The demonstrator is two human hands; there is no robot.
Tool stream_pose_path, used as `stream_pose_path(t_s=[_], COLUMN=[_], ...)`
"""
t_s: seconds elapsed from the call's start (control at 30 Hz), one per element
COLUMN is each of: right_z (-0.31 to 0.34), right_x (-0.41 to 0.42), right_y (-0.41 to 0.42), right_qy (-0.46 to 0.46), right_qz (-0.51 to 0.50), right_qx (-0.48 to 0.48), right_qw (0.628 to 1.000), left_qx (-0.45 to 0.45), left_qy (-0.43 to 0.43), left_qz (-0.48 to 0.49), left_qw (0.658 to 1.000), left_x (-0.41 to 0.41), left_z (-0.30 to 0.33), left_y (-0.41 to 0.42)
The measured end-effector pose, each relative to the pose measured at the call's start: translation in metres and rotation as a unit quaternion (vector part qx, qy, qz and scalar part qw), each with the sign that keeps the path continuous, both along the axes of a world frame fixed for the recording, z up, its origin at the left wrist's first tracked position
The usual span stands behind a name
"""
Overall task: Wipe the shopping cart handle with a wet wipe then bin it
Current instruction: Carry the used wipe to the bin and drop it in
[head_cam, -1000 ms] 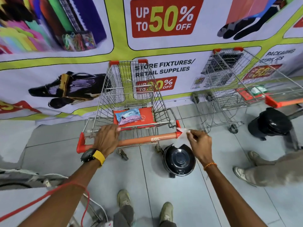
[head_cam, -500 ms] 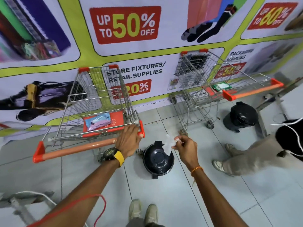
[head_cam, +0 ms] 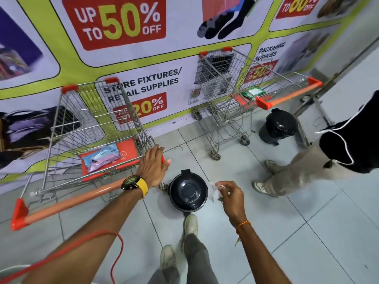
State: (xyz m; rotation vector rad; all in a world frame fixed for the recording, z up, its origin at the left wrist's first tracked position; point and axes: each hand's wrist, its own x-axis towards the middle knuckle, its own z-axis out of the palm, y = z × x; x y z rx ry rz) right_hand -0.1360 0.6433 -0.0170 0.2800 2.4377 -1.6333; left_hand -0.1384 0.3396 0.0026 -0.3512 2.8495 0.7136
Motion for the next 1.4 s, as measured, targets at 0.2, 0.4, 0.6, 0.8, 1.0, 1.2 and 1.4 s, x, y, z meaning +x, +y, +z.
stream_pose_path(t_s=[0.2, 0.4, 0.6, 0.8, 1.0, 1.2, 1.4], right_z=[-0.003, -0.003, -0.007, -0.020, -0.035, -0.050, -0.073], right_x=[0.003, -0.011, -0.017, -0.025, -0.031, -0.046, -0.063], right_y=[0.016, 0.013, -0.003, -0.010, -0.019, -0.035, -0.042], right_qy=[0.025, -0.017, 0.005, -0.018, -0.028, -0.058, -0.140], right_qz=[-0.086, -0.047, -0.039, -0.013, 0.030, 0.064, 0.160], right_qx=[0.059, 0.103, 0.130, 0.128, 0.128, 0.118, 0.130], right_qw=[0.994, 0.993, 0.991, 0.991, 0.991, 0.989, 0.968], left_qx=[0.010, 0.003, 0.005, 0.001, -0.006, -0.017, -0.027], left_qy=[0.011, 0.016, 0.011, 0.010, 0.010, 0.013, 0.022], left_qz=[0.013, 0.017, 0.019, 0.025, 0.031, 0.028, 0.030], left_qw=[1.000, 1.000, 1.000, 1.000, 0.999, 0.999, 0.999], left_x=[0.001, 0.000, 0.000, 0.000, 0.000, 0.000, -0.002], left_z=[0.002, 0.000, -0.003, -0.001, 0.002, -0.002, -0.010], left_y=[-0.001, -0.002, -0.004, -0.003, 0.000, 0.001, -0.001])
